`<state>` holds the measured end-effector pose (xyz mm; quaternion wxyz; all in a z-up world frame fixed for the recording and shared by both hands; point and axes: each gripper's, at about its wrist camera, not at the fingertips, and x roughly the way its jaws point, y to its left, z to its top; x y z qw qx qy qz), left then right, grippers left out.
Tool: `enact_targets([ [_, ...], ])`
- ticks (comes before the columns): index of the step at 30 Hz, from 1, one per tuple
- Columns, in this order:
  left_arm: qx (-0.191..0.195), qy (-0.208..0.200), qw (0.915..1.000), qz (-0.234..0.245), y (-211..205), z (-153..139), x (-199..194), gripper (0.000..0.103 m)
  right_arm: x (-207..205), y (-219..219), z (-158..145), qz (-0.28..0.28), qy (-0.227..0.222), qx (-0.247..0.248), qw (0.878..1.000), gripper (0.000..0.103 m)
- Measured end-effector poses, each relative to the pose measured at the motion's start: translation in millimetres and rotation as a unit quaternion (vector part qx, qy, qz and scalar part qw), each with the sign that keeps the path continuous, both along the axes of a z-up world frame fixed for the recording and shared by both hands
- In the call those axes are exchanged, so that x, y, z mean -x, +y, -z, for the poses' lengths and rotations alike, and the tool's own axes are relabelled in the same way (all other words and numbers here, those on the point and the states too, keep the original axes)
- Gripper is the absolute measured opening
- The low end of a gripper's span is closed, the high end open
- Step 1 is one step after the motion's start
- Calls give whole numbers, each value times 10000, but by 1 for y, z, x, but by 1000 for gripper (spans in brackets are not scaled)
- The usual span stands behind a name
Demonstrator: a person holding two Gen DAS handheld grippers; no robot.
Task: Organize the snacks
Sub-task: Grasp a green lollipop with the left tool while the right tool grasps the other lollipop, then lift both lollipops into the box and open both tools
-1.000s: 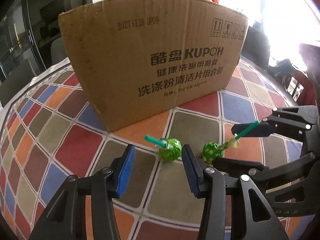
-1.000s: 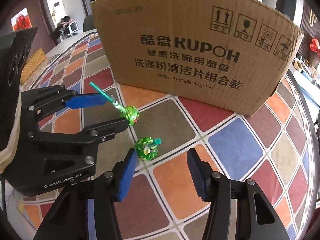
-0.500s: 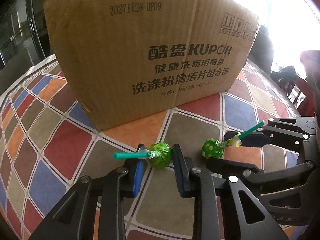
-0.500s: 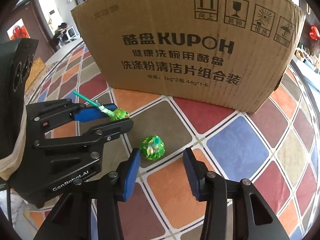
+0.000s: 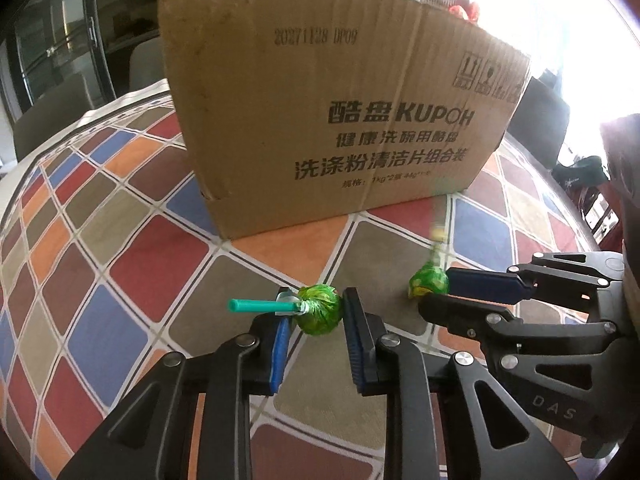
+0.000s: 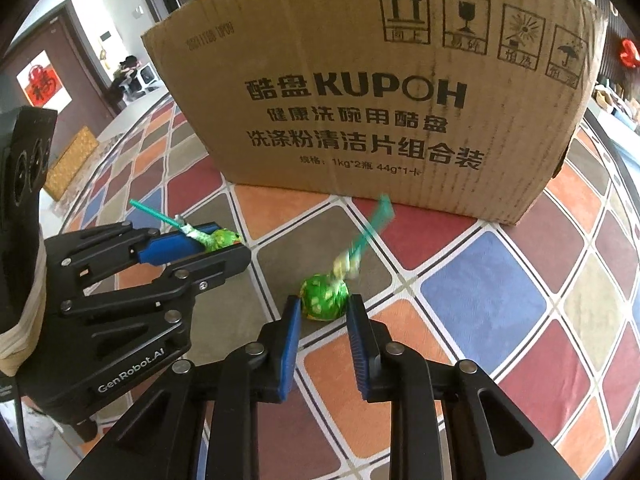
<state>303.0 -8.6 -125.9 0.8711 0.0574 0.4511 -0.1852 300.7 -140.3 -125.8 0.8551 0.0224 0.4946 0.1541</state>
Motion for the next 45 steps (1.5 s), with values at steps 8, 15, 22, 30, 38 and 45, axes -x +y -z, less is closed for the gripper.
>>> enact_targets([
  [8, 38, -76, 9999, -107, 2, -9, 9, 26, 5, -1, -7, -41, -71, 18, 10000, 25],
  [15, 29, -43, 9999, -119, 1, -8, 11, 26, 1, -4, -3, 7, -29, -45, 10000, 26],
  [22, 0, -67, 9998, -211, 0, -11, 13, 26, -3, -2, 3, 5, 104, -59, 9999, 26],
  [30, -23, -222, 9990, -382, -2, -27, 26, 26, 10, -7, -15, 65, -215, -82, 9997, 26],
  [38, 94, -547, 9973, -490, -4, -60, 39, 26, 30, -17, -51, 170, -671, -219, 9974, 26],
  [45, 175, -921, 9944, -491, -10, -99, 43, 26, 40, -26, -86, 238, -1104, -359, 9929, 26],
])
